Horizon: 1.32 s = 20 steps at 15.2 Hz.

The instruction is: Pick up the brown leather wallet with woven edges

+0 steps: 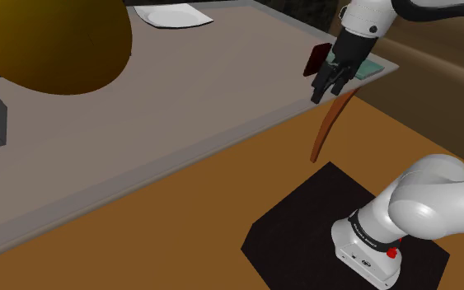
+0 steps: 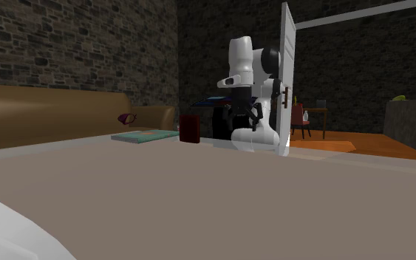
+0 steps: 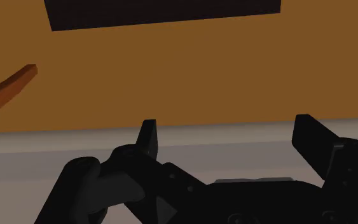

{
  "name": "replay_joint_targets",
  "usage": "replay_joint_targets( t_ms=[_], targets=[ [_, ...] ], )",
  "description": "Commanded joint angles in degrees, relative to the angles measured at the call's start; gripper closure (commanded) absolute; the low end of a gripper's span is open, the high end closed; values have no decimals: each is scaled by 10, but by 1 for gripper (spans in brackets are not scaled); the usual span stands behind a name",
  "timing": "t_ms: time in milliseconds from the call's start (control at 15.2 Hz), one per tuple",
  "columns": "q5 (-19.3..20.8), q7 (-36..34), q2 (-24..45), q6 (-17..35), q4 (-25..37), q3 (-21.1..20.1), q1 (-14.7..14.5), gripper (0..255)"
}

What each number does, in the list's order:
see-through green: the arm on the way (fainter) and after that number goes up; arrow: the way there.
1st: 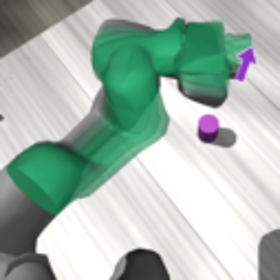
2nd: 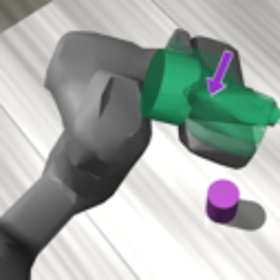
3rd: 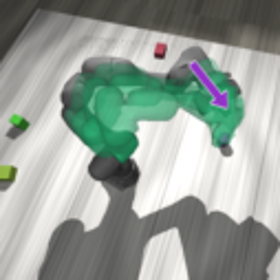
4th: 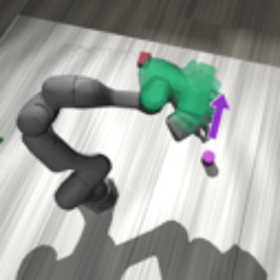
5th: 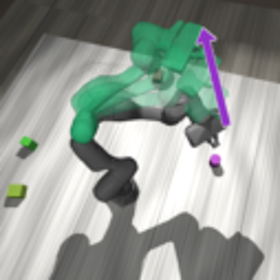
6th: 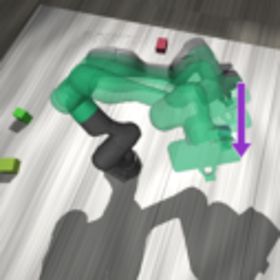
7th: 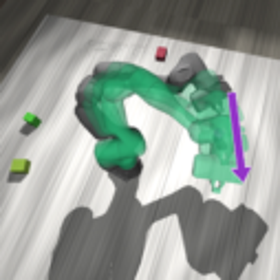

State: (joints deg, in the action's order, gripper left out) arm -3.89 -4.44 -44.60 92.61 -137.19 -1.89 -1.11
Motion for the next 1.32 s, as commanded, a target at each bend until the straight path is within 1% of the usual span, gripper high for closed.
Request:
replay_joint_targets(
  t_ms=[0, 198, 462, 726, 990, 1056, 1254],
  targets=[
    [0, 0, 0, 0, 0, 0, 0, 0],
    [-11, -109, 64, 1, 66, -19, 42, 0],
    [-14, -253, 141, -9, 155, -36, 96, 0],
    [-10, -394, 207, -28, 243, -43, 146, 0],
    [-2, -531, 263, -54, 326, -41, 189, 0],
    [-1, -543, 267, -57, 333, -41, 193, 0],
    [-2, -541, 259, -34, 302, -41, 192, 0]
  ],
)
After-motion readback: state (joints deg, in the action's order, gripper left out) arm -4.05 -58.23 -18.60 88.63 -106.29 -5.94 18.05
